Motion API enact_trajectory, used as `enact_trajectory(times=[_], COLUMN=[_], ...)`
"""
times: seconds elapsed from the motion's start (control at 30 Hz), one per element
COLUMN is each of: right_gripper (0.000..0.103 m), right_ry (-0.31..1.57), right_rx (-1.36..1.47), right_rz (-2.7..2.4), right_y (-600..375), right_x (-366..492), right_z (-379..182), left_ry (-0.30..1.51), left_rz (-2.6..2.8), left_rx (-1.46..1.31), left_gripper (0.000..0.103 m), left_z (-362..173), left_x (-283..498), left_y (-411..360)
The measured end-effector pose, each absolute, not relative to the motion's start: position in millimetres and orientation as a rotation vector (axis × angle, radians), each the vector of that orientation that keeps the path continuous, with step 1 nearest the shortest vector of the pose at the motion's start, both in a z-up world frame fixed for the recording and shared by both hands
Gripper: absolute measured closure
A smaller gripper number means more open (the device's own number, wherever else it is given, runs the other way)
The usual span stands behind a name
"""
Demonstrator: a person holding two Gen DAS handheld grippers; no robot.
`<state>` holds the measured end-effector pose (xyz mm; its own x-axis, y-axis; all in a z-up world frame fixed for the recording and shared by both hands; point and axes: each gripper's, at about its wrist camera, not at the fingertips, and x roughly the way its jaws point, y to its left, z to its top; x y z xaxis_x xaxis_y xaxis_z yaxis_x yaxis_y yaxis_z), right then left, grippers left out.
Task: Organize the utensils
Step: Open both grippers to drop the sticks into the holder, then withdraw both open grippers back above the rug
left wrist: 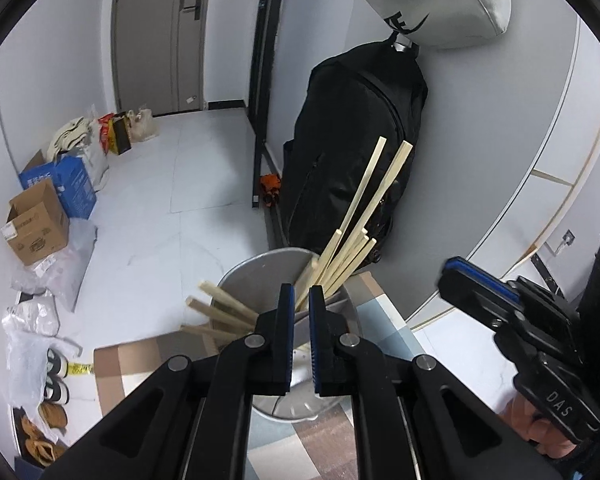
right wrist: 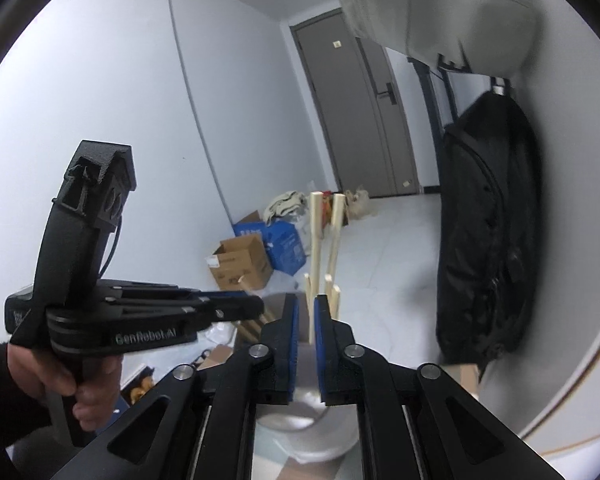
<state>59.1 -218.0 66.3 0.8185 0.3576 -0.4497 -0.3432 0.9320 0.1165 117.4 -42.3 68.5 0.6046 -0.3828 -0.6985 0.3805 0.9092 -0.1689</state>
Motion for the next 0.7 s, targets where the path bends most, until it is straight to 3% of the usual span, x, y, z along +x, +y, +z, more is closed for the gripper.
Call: enact_trajectory(times=[0.07, 0.13, 0.2, 0.33, 0.53, 0.7], right_gripper=[0.081, 0.073, 0.070, 0.042, 0.026, 0.013], right_ry=[0.487, 0.487, 0.480, 0.460, 0.423, 0.398], right_rx=[0.038, 0.036, 0.034, 0.051, 0.057, 0.084], right_rz=[0.370, 0.367, 0.370, 0.368, 0.378, 0.373], right_y=[-224, -228, -229, -233, -231, -233], right_x=[51, 44, 34, 19, -6, -22], right_z=[67, 68, 70, 77, 93, 102], left_ry=[0.792, 0.778, 0.763, 0.733, 0.621, 0.571], left_rz=[-0.441, -0.428, -0.407, -0.345, -0.238, -0.178], left_rx=[0.001, 0.015, 0.015, -0.017, -0.082, -0.106], left_gripper=[0.099, 0.089, 0.084, 0.075, 0.042, 0.032], left_z=[73, 76, 79, 84, 100, 111], left_x=[107, 99, 91, 76, 43, 20], left_y=[-43, -46, -48, -44, -35, -33])
